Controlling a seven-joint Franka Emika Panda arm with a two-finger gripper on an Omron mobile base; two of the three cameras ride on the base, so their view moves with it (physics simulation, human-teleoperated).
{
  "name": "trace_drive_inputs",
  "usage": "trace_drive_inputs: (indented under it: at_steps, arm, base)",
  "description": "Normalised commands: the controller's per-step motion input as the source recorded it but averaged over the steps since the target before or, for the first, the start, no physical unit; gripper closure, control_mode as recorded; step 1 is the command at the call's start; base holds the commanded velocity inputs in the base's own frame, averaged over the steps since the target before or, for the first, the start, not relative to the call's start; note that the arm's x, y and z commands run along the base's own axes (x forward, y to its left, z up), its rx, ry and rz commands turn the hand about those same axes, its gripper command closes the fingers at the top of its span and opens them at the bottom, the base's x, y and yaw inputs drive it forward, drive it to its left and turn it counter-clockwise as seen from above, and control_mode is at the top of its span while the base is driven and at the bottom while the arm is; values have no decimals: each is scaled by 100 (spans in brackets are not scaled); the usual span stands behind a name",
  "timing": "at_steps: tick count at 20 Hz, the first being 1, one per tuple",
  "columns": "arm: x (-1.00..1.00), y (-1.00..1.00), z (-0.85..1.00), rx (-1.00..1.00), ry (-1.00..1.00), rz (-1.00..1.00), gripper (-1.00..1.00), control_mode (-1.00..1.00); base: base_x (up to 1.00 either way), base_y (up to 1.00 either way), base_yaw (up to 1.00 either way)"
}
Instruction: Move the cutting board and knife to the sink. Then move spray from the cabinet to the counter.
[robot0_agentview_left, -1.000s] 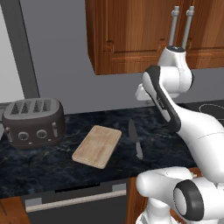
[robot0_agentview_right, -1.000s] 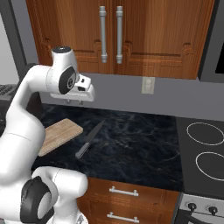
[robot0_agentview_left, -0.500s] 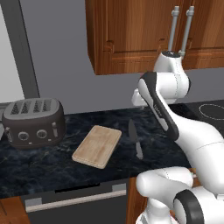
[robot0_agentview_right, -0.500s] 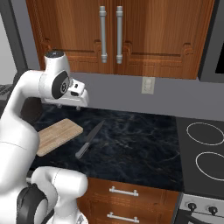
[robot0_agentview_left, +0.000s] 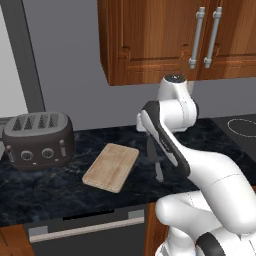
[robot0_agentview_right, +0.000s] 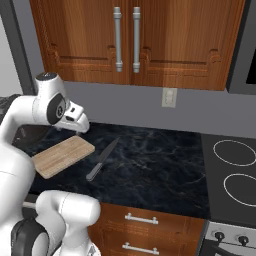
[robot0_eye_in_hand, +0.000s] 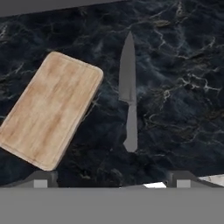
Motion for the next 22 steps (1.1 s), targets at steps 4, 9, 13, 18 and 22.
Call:
trace_drive_inputs:
  at_steps: [4,9,13,18,22]
  arm:
    - [16,32,-43,0,-17,-15,-100,-100]
    - [33,27,-43,-8,-5,-7,-100,-100]
    - [53,25,-31,0,-4,-14,-100,-100]
    - [64,10,-18,0,-1,-7,-100,-100]
    - [63,4,-14,0,1,-3,-100,-100]
  base:
    - [0,0,0]
    - [0,0,0]
    - [0,0,0]
    - [0,0,0]
    - [0,0,0]
